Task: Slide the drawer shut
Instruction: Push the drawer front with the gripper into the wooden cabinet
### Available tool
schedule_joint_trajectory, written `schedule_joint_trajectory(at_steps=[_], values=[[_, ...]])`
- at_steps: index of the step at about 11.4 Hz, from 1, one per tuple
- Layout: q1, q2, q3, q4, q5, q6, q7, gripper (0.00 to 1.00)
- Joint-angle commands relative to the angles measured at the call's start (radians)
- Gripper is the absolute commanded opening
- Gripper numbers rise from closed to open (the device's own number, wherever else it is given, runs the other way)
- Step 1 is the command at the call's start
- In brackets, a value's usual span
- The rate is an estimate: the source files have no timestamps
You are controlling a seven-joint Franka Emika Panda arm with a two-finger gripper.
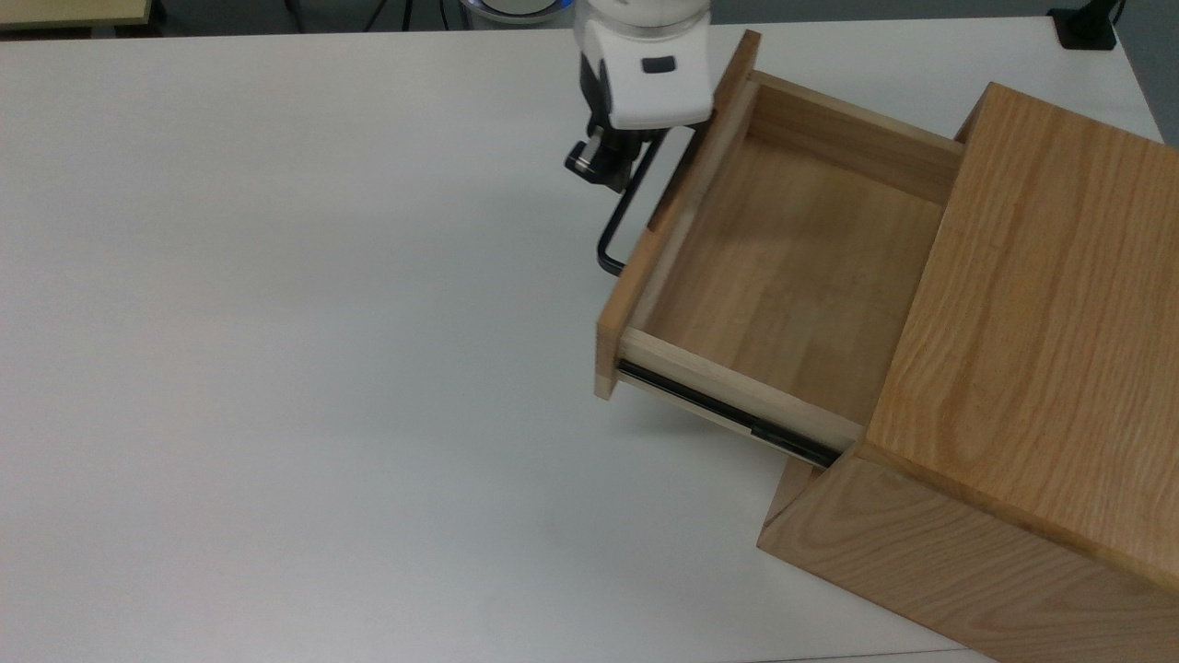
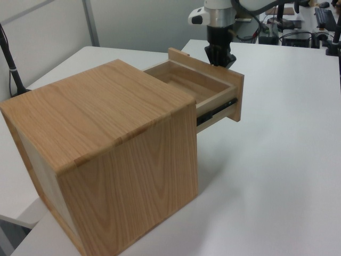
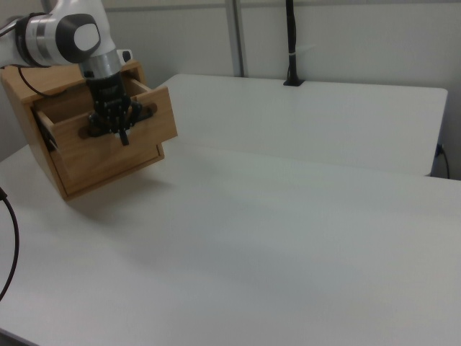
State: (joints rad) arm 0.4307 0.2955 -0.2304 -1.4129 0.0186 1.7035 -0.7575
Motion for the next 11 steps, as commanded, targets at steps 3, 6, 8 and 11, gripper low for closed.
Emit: schedule_joint_trajectory(at_steps=[3, 6, 8, 11], values=[[0.080, 0.088, -0.009, 0.087, 0.035, 0.157, 0.104, 0.00], [0.120, 0.140, -0.010, 0.103, 0.035, 0.283, 0.151, 0.00], [0.157, 0.183, -0.020, 0.129, 0.035, 0.343, 0.165, 0.00], [0.171, 0.203, -0.010, 0.154, 0.037, 0.369, 0.179, 0.00]])
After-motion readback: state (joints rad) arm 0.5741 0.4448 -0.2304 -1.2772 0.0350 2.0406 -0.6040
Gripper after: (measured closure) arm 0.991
